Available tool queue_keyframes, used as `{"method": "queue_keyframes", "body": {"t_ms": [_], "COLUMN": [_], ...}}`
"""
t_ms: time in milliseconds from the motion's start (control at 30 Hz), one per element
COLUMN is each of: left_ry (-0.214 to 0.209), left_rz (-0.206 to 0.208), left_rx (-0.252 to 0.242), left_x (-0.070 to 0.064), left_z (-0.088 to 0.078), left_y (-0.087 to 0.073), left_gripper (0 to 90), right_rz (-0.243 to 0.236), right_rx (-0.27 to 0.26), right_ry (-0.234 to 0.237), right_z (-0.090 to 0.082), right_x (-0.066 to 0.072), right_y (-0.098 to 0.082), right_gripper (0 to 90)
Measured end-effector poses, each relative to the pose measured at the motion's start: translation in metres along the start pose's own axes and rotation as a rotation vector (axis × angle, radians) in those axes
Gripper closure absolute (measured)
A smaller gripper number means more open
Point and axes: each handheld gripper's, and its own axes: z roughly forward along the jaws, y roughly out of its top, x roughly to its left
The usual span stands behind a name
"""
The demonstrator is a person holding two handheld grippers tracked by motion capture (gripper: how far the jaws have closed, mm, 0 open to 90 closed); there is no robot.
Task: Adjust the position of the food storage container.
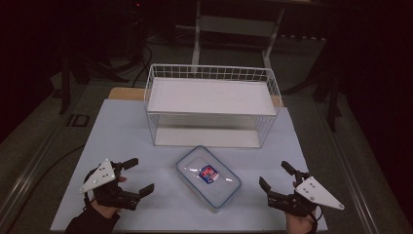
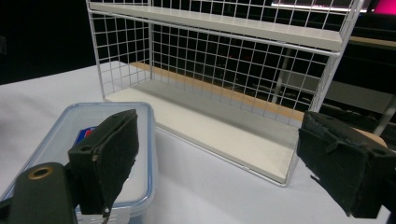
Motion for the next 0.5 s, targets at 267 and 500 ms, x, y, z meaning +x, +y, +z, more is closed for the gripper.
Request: {"method": "queue_keyframes", "body": {"t_ms": [267,500], "left_ry": [0.009,0.006], "left_rz": [0.014,0.017], "left_rx": [-0.011,-0.01], "left_x": [-0.001,-0.001], "left_z": [-0.002,-0.001], "left_y": [0.002,0.002], "left_gripper": [0.0,0.0], "right_rz": [0.023,-0.015], "right_rx": [-0.009,-0.019], "right_ry": [0.05,0.083], "right_z": [-0.005,-0.004], "right_x": [0.017,0.038], "right_y": [0.016,0.039], "right_gripper": [12.6,12.5]}}
